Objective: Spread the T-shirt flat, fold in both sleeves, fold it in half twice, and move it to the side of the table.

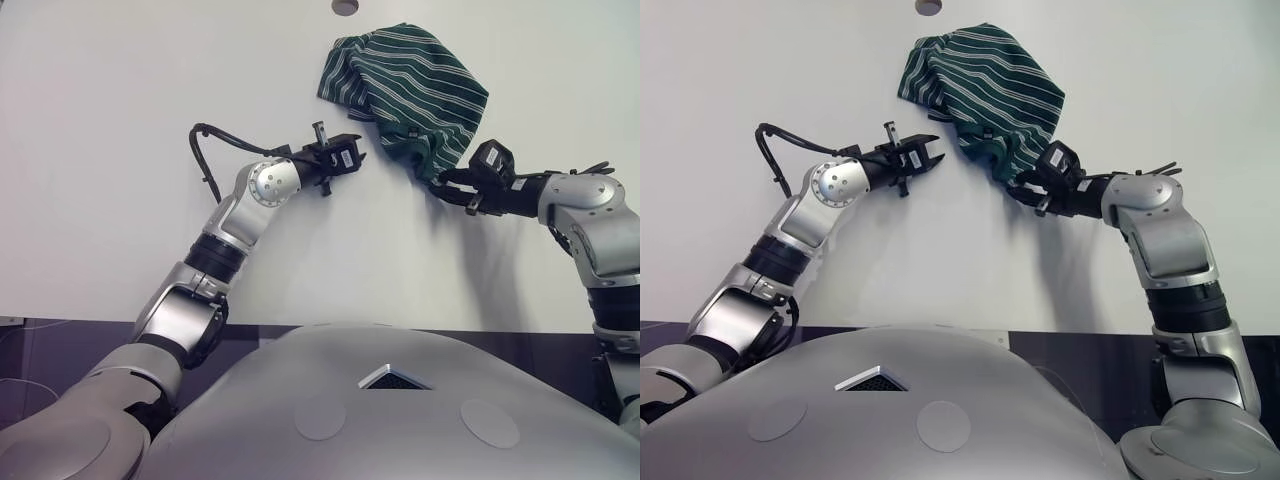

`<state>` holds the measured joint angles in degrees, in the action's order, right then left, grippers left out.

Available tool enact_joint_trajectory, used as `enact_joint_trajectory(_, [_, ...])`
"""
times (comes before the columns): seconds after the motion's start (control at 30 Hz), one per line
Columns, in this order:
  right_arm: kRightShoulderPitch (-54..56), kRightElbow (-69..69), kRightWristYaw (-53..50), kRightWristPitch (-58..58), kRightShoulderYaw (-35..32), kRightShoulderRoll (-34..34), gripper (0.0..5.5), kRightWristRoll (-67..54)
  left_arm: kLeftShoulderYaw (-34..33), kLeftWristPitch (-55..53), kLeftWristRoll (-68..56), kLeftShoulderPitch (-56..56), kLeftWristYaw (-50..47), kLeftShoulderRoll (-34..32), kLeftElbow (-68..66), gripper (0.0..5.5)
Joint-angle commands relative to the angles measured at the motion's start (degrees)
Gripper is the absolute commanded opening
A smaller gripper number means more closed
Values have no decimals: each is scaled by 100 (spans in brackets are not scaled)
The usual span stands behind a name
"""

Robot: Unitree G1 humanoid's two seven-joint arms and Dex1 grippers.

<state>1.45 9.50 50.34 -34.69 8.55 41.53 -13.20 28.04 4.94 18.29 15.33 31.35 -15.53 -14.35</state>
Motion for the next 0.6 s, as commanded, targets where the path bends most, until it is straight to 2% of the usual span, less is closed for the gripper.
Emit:
enact_joint_trajectory(0.03, [253, -387, -165, -138, 75, -113, 80, 131, 113, -53, 147, -46, -25, 15, -248, 143])
enact_joint_trajectory(0.17, [380, -538, -137, -223, -13, -121, 4, 17, 53, -18, 137, -1, -109, 48, -346, 143])
enact_joint_trajectory(0.3, [863, -169, 307, -876, -753, -118, 1, -1063, -72, -26, 73, -10, -188, 55, -366, 143])
enact_joint_trajectory(0.43, [2066, -230, 848, -1618, -1644, 93, 1, -2352, -421, -65, -325, 60, -171, 137, -253, 143])
enact_joint_trajectory(0.6, [3514, -889, 885, -1919, -2007, 233, 1, -2846, -1285, -620, -1947, 18, 160, 501, 996, 143])
